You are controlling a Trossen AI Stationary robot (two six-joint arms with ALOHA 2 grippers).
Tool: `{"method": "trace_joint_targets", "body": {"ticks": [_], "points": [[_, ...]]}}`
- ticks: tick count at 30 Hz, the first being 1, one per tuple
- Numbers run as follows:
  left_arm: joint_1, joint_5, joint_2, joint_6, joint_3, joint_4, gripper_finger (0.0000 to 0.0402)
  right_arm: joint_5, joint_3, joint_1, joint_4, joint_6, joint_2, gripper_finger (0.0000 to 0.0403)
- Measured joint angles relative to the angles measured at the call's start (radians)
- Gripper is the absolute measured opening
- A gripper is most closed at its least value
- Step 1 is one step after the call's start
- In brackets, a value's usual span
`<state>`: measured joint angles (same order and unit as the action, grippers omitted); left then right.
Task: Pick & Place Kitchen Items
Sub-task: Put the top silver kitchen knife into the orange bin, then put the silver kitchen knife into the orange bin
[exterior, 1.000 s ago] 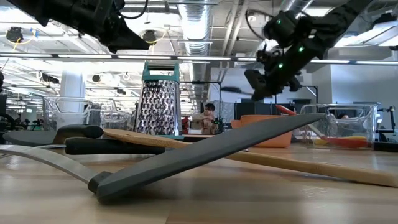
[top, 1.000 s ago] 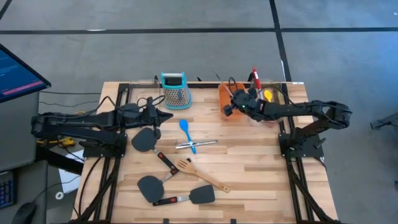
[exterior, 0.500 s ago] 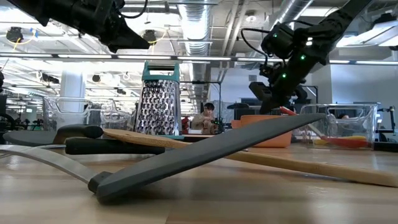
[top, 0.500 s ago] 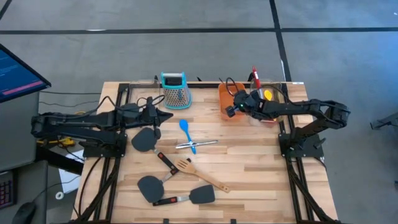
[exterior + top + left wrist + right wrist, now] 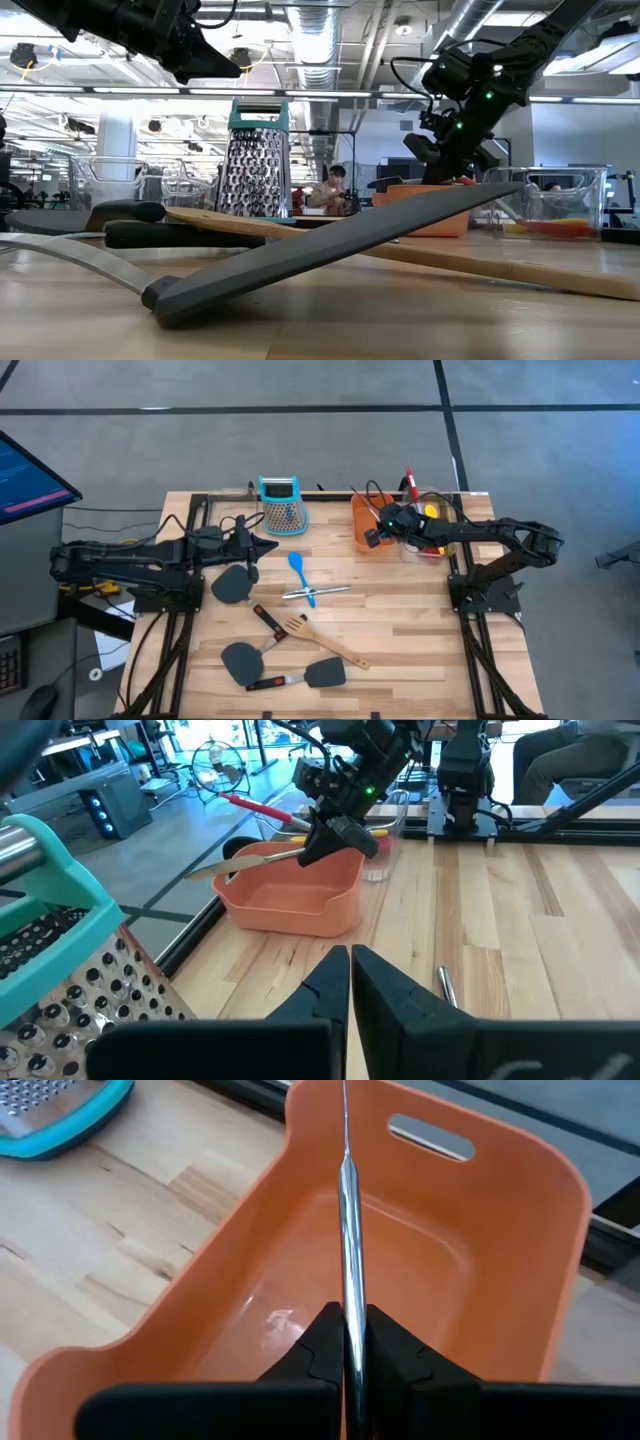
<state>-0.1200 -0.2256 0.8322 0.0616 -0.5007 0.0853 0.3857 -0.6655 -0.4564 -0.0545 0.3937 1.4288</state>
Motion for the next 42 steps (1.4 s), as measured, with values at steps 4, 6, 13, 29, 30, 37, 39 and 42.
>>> {"method": "trace_joint_targets", "body": {"ticks": [4,6,13,29,30,37,39,42], "points": [[0.000,0.000,0.001,0.000,0.000,0.000,0.0002,-0.021,0.000,-0.011,0.000,-0.034,0.000,0.0011],[0.000,0.000,0.001,0.000,0.000,0.001,0.0002,-0.021,0.000,-0.017,-0.001,-0.035,0.000,0.0011],[0.000,0.001,0.001,0.000,0.000,0.002,0.0002,-0.020,0.000,-0.018,-0.036,-0.043,0.000,0.0011],[0.000,0.004,0.001,0.000,0.000,0.002,0.0002,-0.024,0.000,-0.009,-0.039,-0.079,0.000,0.0011],[0.000,0.004,0.001,-0.003,0.000,0.002,0.0002,-0.030,0.000,-0.009,-0.040,-0.079,0.000,0.0012],[0.000,0.004,0.001,-0.025,0.000,0.002,0.0002,-0.049,0.000,-0.010,-0.040,-0.079,0.000,0.0080],[0.000,0.003,0.001,-0.025,0.000,0.002,0.0002,-0.049,0.000,-0.010,-0.040,-0.080,0.000,0.0094],[0.000,0.003,0.001,-0.025,0.000,0.002,0.0002,-0.049,0.000,-0.010,-0.039,-0.090,0.000,0.0104]]}}
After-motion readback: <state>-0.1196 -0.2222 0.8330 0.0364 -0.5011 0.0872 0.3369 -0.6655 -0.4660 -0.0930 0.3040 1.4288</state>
